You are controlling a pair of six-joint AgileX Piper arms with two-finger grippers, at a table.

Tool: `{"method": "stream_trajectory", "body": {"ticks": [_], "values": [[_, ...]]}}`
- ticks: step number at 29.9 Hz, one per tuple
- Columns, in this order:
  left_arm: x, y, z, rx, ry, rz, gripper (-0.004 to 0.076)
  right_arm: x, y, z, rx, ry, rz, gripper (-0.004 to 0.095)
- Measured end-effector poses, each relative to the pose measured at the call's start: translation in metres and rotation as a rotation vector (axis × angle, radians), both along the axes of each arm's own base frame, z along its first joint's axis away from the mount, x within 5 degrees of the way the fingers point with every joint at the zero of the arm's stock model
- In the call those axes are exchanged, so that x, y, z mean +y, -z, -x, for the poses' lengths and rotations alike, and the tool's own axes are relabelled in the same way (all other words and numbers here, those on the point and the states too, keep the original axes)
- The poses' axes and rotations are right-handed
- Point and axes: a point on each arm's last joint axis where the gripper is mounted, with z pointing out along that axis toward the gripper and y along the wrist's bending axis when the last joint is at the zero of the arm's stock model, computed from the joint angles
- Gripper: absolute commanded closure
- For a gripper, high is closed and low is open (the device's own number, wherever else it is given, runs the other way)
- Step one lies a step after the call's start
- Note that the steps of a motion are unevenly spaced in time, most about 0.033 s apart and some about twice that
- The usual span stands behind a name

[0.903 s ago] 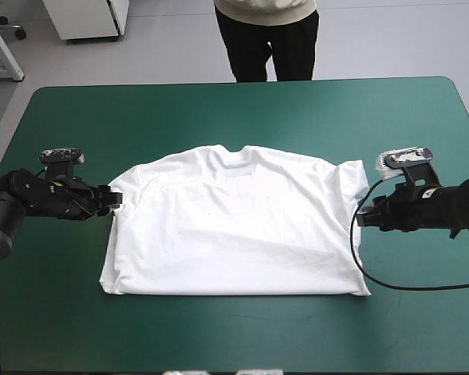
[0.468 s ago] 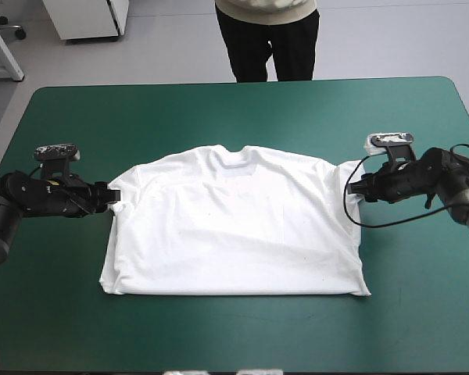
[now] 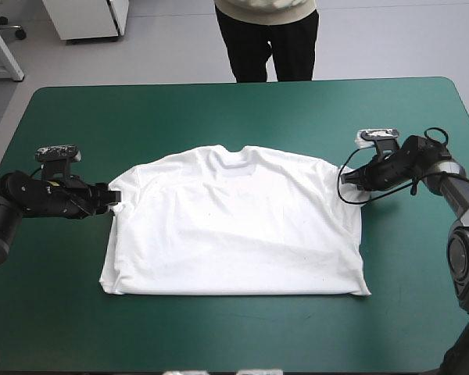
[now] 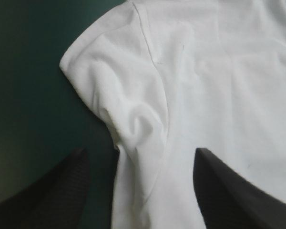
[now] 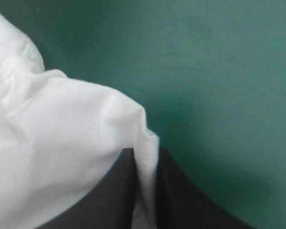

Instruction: Fold the cloth

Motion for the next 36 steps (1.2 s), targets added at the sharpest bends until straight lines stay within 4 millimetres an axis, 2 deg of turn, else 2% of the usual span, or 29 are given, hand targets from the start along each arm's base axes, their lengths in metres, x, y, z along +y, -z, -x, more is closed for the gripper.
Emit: {"method": "stream_trajectory", "body": {"ticks": [7, 16, 20, 22, 29, 33, 36], "values": [[0.0, 0.0, 0.001, 0.011, 0.004, 0.002, 0.0268, 0.0, -0.004, 0.003, 0.004, -0.012, 0.005, 0.0911], [0.0, 0.001, 0.001, 0.01, 0.011, -0.002, 0.0268, 0.001, -0.053, 0.023, -0.075, -0.034, 0.014, 0.0911], [-0.001, 0.001, 0.001, 0.012, 0.015, -0.003, 0.0268, 0.008, -0.061, 0.032, -0.053, -0.066, 0.008, 0.0911], [-0.001, 0.001, 0.002, 0.017, 0.017, -0.002, 0.0268, 0.019, -0.06, 0.034, -0.032, -0.105, 0.006, 0.0911], [-0.001, -0.01, -0.001, -0.003, 0.028, -0.005, 0.0268, 0.078, -0.058, 0.041, -0.049, -0.248, -0.007, 0.0911], [-0.002, -0.013, 0.001, 0.001, 0.035, -0.003, 0.0268, 0.102, -0.037, 0.038, -0.006, -0.293, -0.009, 0.0908], [-0.002, -0.014, 0.004, 0.005, 0.039, -0.002, 0.0268, 0.112, -0.014, 0.032, 0.047, -0.309, -0.003, 0.0805]]}}
